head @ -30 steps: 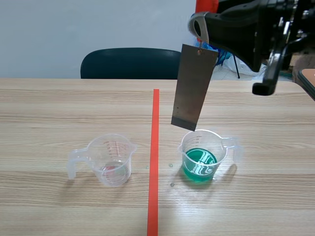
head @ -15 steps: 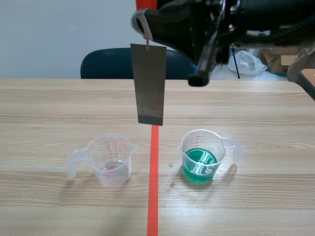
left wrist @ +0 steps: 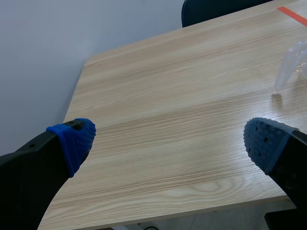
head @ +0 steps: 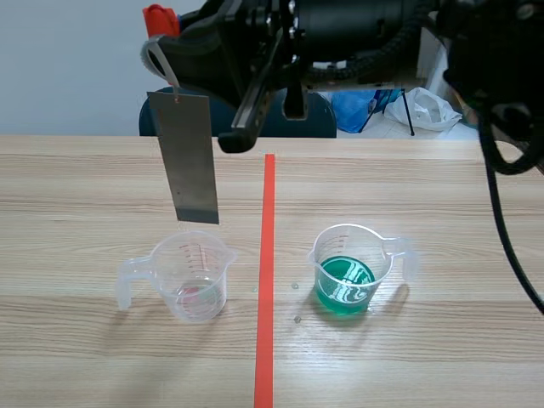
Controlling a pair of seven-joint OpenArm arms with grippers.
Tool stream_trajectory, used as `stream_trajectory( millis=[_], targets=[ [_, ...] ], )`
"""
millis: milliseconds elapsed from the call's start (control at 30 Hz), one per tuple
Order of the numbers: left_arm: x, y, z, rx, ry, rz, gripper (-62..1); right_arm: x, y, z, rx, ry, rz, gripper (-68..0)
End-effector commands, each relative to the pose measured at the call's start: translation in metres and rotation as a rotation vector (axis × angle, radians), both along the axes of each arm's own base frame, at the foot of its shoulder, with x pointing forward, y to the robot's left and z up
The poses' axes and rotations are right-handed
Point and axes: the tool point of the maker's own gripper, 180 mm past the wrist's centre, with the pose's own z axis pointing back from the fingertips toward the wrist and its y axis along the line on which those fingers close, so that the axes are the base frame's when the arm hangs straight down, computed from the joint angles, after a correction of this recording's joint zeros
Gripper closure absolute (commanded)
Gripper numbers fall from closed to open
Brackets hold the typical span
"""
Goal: Do the redox reaction experiment
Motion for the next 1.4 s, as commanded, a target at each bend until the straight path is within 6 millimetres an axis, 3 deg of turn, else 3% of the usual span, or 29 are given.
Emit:
stream_trajectory(
  millis=[0, 400, 1367],
  targets=[
    [0.000, 0.000, 0.004, -0.005, -0.022, 0.006, -62.3, 0.000, 0.005, 0.011, 0.019, -0.023, 0.012, -0.7],
    [0.000, 0.000, 0.004, -0.005, -0.022, 0.006, -62.3, -0.010, 0.028, 0.009, 0.014, 0.001, 0.063, -0.6],
    [0.000, 0.000, 0.004, -0.005, -0.022, 0.006, -62.3, -0.011, 0.029, 0.010, 0.018, 0.002, 0.065, -0.6]
  ],
)
